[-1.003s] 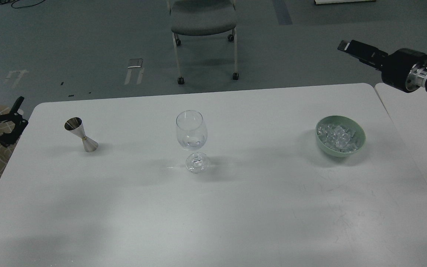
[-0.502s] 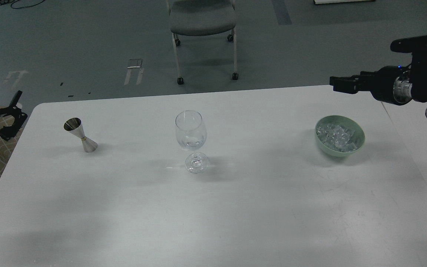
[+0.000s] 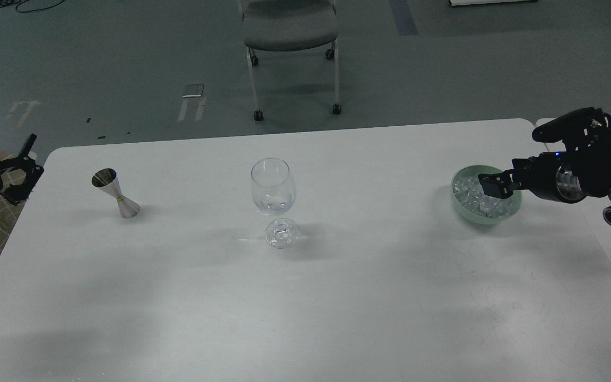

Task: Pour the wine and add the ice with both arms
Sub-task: 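Close the right hand fingers around ice cubes in the bowl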

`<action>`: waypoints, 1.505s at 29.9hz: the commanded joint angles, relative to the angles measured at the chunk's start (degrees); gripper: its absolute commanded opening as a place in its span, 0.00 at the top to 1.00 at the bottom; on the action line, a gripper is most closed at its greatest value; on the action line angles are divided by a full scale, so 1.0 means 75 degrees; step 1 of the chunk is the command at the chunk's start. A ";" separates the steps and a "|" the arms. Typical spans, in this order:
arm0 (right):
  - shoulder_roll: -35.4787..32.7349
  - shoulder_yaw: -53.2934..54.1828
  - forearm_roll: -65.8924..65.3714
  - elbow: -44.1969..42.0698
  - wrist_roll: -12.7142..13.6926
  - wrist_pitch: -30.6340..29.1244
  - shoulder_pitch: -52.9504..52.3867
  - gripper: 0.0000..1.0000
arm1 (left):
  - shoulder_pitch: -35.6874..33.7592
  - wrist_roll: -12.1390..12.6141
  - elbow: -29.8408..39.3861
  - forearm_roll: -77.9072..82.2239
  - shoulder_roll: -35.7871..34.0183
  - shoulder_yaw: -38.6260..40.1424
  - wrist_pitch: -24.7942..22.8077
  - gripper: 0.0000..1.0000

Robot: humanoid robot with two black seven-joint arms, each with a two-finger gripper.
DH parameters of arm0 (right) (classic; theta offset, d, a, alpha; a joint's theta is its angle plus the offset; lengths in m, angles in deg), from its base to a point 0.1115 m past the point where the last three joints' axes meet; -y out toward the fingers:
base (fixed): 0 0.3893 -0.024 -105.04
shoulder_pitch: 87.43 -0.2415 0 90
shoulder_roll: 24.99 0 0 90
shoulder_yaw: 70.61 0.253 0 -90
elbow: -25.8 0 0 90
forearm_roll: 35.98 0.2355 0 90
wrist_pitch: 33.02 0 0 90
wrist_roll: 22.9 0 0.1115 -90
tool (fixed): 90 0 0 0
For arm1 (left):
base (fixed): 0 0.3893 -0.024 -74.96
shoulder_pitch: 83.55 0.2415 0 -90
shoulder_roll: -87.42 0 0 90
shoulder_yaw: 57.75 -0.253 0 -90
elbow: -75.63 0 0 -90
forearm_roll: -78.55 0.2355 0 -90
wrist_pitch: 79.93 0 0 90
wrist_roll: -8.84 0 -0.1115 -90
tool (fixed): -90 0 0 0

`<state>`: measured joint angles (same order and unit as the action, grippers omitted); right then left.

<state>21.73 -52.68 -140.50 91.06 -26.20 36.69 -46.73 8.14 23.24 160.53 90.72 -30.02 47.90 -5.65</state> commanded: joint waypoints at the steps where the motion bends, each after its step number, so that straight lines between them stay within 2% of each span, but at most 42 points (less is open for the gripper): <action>1: 0.0039 0.0012 -0.0044 0.0006 0.0123 -0.0001 0.0115 0.27 | 0.0033 0.0001 0.0011 0.0005 0.0014 0.0000 -0.0002 0.02; 3: 0.0179 -0.0012 -0.0161 -0.0005 0.0264 -0.0001 0.0139 0.28 | 0.0044 0.0001 0.0011 0.0005 0.0014 0.0000 0.0010 0.02; 10: 0.0297 -0.0012 -0.0970 -0.0041 0.0382 -0.0001 0.0314 0.29 | 0.0044 0.0001 -0.0012 -0.0030 0.0002 0.0012 0.0010 0.02; 16: 0.0309 -0.0024 -0.0993 -0.0076 0.0476 -0.0001 0.0350 0.38 | 0.0044 0.0001 -0.0035 -0.0030 0.0002 0.0000 0.0010 0.02; 19: 0.0355 -0.0023 -0.0993 -0.0076 0.0522 -0.0001 0.0361 0.45 | 0.0033 0.0001 -0.0035 -0.0030 -0.0009 0.0000 0.0010 0.02; 23: 0.0461 -0.0024 -0.1017 -0.0088 0.0745 -0.0012 0.0361 0.73 | 0.0021 0.0001 -0.0047 -0.0030 -0.0009 0.0000 0.0010 0.02; 31: 0.0450 -0.0024 -0.1029 -0.0088 0.0768 -0.0048 0.0361 0.88 | 0.0021 -0.0010 -0.0117 -0.0030 -0.0009 0.0012 -0.0013 0.02; 34: 0.0449 -0.0024 -0.1029 -0.0088 0.0768 -0.0048 0.0361 1.00 | 0.0021 -0.0010 -0.0106 -0.0030 -0.0009 0.0012 -0.0013 0.02; 45: 0.0321 -0.0012 -0.1005 0.0311 0.0757 -0.0095 0.0268 1.00 | 0.0033 -0.0010 -0.0106 -0.0030 0.0002 0.0012 -0.0002 0.02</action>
<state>24.57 -52.79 -148.08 92.81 -20.51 36.03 -44.58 8.37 23.16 159.73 90.47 -30.08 47.98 -5.75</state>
